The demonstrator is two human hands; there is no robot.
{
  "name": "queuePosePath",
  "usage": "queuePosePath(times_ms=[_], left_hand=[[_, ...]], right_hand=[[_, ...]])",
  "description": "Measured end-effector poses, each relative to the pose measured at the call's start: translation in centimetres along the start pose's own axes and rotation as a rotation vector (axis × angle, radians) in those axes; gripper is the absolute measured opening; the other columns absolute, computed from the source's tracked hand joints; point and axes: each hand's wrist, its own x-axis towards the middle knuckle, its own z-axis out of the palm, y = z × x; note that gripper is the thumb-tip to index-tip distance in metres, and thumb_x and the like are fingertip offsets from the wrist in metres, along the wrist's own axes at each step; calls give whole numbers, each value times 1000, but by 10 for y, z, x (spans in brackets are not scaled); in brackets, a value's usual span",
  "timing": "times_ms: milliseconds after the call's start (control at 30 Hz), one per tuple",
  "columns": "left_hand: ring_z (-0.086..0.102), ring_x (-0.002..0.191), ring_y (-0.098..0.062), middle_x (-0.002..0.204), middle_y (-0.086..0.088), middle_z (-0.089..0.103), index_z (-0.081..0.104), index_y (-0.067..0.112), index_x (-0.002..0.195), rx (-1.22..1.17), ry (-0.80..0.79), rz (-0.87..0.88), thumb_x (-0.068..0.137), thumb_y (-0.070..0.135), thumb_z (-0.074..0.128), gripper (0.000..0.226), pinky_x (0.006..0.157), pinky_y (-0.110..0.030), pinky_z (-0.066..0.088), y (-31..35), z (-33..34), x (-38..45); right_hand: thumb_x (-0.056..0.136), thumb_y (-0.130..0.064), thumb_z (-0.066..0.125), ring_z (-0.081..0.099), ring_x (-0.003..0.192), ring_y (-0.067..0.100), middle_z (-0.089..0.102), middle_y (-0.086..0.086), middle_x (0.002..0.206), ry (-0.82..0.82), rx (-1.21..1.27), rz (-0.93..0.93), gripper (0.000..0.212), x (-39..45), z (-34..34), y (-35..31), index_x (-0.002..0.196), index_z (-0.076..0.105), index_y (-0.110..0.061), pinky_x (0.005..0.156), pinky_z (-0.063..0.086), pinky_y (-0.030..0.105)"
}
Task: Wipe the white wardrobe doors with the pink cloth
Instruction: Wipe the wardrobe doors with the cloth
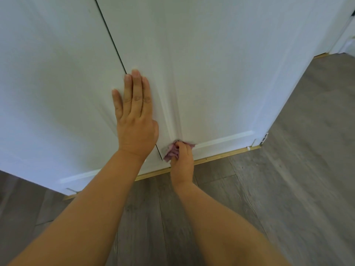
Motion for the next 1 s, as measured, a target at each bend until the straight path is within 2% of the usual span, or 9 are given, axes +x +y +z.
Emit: queuePosePath(times_ms=[67, 133, 300, 500, 667, 767, 867, 933, 1000], left_hand=[[23, 146, -43, 156, -29, 28, 27, -8, 150, -1, 3, -8, 66, -9, 57, 90, 120, -56, 9, 1, 0, 1], [23, 146, -43, 156, -29, 28, 28, -8, 150, -7, 0, -12, 66, -9, 57, 89, 120, -56, 9, 2, 1, 0], [22, 146, -44, 156, -29, 29, 28, -8, 150, 6, -13, 4, 68, -6, 54, 86, 121, -55, 6, 1, 3, -3], [16, 146, -46, 156, -31, 26, 26, -8, 151, 11, -65, 13, 71, 6, 61, 89, 119, -58, 3, 4, 8, -9], [-4, 151, -34, 158, -28, 19, 21, -4, 153, 41, -108, 26, 74, 22, 66, 95, 119, -56, -5, 8, 18, -22], [7, 146, -46, 156, -31, 24, 21, -6, 152, 68, -120, 9, 75, 25, 67, 95, 119, -54, -8, 11, 22, -22], [13, 142, -52, 154, -35, 24, 19, -7, 152, 98, -137, -5, 75, 32, 67, 98, 118, -54, -10, 14, 26, -21], [12, 140, -54, 154, -36, 22, 15, -7, 151, 123, -156, -14, 75, 40, 68, 104, 116, -53, -13, 13, 26, -21], [9, 139, -54, 153, -38, 20, 12, -7, 151, 138, -178, -12, 74, 47, 69, 110, 115, -51, -17, 14, 27, -20]], right_hand=[[89, 18, 48, 59, 75, 3, 60, -10, 90, 44, 162, 149, 38, -2, 12, -6, 93, 62, -17, 78, 55, 20], [90, 11, 55, 62, 89, 8, 65, -2, 100, 115, 268, 282, 35, -2, 18, -4, 99, 63, -22, 92, 54, 26], [96, -4, 60, 64, 95, 12, 69, 0, 105, 191, 293, 391, 24, 2, 26, 7, 112, 73, -16, 92, 52, 23], [95, -1, 61, 62, 93, 16, 68, 1, 104, 198, 241, 462, 22, 10, 19, 19, 108, 75, -12, 89, 52, 25], [99, 1, 50, 62, 90, 20, 67, 6, 97, 442, 512, 624, 22, 44, -6, 21, 94, 65, -15, 96, 56, 42], [104, -5, 43, 63, 97, 22, 66, 7, 105, 525, 418, 566, 21, 74, -50, 33, 102, 61, -17, 92, 55, 38], [106, -11, 41, 57, 91, 15, 61, -2, 99, 625, 431, 577, 24, 111, -97, 51, 117, 62, -15, 80, 48, 29], [104, -7, 44, 53, 80, 7, 56, -12, 87, 701, 499, 615, 19, 136, -121, 57, 107, 59, -19, 73, 44, 22], [101, -5, 47, 50, 71, 7, 53, -10, 77, 783, 507, 616, 17, 154, -144, 68, 90, 55, -15, 66, 44, 18]])
